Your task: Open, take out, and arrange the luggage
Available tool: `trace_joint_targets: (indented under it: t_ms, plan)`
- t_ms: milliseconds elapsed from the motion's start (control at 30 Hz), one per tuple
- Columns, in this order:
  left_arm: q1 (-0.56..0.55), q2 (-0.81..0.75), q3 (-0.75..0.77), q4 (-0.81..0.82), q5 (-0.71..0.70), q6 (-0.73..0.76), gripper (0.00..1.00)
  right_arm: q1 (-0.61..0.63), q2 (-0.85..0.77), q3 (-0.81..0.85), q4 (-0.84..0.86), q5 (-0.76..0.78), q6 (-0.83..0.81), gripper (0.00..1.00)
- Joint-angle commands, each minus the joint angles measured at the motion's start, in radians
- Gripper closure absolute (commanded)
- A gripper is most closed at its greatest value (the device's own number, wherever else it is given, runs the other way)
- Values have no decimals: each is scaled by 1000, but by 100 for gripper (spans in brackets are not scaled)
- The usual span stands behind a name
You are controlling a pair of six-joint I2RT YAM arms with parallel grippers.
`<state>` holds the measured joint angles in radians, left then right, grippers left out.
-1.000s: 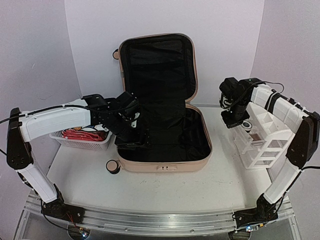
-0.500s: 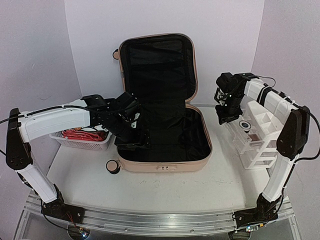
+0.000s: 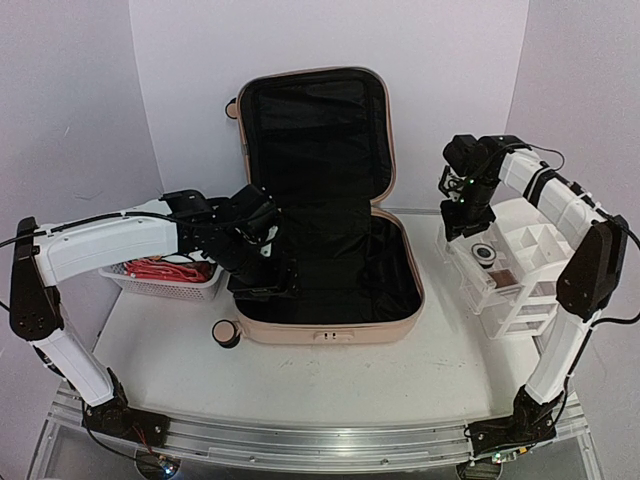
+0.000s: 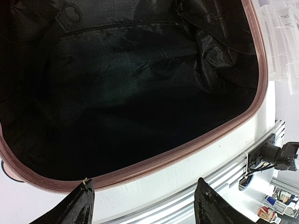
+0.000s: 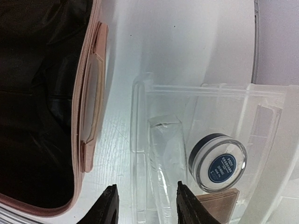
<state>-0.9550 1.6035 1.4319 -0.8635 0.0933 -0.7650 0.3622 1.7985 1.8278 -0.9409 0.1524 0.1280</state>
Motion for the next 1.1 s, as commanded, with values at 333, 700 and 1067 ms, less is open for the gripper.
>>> trace_joint_targets:
  t_ms: [333, 700, 1067]
  plan:
    - [-5, -36, -1, 20, -15, 0, 26, -5, -64, -153, -104, -26, 40, 70]
    - [-5, -37, 1, 21, -15, 6, 26, -5, -45, -115, -111, -92, 74, 72]
    - [-5, -20, 10, 22, -6, 11, 26, -5, -70, -87, -156, -85, 68, 67]
